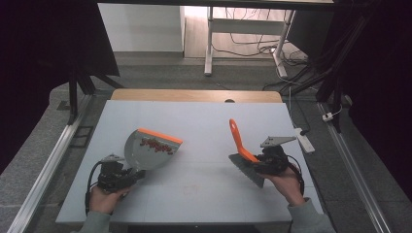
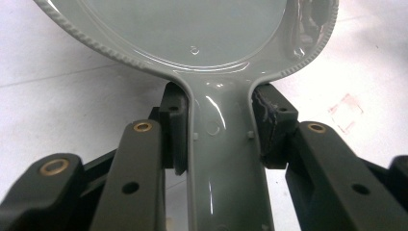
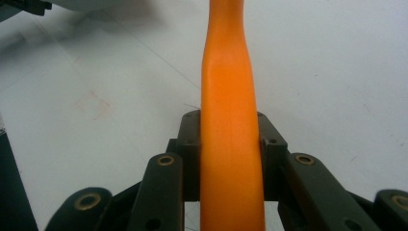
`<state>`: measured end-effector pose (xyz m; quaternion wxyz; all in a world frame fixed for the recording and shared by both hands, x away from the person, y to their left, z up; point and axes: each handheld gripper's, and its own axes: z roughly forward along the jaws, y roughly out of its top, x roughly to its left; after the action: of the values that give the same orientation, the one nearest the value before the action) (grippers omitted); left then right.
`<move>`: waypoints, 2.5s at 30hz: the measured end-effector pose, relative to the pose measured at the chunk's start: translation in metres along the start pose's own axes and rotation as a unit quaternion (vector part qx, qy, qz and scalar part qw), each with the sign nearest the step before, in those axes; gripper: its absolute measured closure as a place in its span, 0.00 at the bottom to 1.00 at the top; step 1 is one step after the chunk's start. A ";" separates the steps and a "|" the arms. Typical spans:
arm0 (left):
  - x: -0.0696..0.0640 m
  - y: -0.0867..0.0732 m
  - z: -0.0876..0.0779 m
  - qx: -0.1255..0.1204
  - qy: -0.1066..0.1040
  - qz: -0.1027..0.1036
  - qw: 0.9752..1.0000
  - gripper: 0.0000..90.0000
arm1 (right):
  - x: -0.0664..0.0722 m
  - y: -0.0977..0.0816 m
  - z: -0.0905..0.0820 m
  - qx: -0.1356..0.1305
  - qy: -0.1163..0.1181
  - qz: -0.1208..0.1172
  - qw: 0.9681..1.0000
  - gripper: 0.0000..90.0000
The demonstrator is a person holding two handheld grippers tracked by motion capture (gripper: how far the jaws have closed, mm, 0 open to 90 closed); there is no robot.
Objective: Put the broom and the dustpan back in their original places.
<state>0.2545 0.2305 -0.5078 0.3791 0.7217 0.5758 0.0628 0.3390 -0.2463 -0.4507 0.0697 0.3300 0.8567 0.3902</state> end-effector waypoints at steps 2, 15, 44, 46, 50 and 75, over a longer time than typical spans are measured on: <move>0.001 -0.001 0.000 -0.004 0.006 -0.010 1.000 0.68 | 0.000 -0.002 0.000 0.003 -0.002 -0.001 1.000 0.78; 0.012 -0.005 0.006 -0.018 0.043 -0.056 0.997 0.68 | 0.003 -0.010 0.005 0.025 0.003 0.004 1.000 0.78; 0.015 -0.007 0.014 -0.012 0.058 -0.077 0.995 0.68 | -0.032 -0.027 0.021 0.053 0.006 0.073 0.996 0.76; 0.015 -0.007 0.015 -0.008 0.056 -0.077 0.995 0.68 | -0.035 -0.029 0.022 0.052 0.002 0.077 0.996 0.74; 0.014 -0.008 0.016 -0.004 0.057 -0.078 0.995 0.68 | -0.044 -0.032 0.024 0.054 0.003 0.086 0.995 0.69; 0.009 -0.009 0.019 0.013 0.058 -0.069 0.996 0.54 | -0.051 -0.033 0.033 0.070 -0.081 0.057 0.993 0.46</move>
<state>0.2611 0.2300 -0.5301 0.3390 0.6799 0.6464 0.0709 0.3743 -0.2734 -0.5038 0.0937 0.4127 0.8535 0.3041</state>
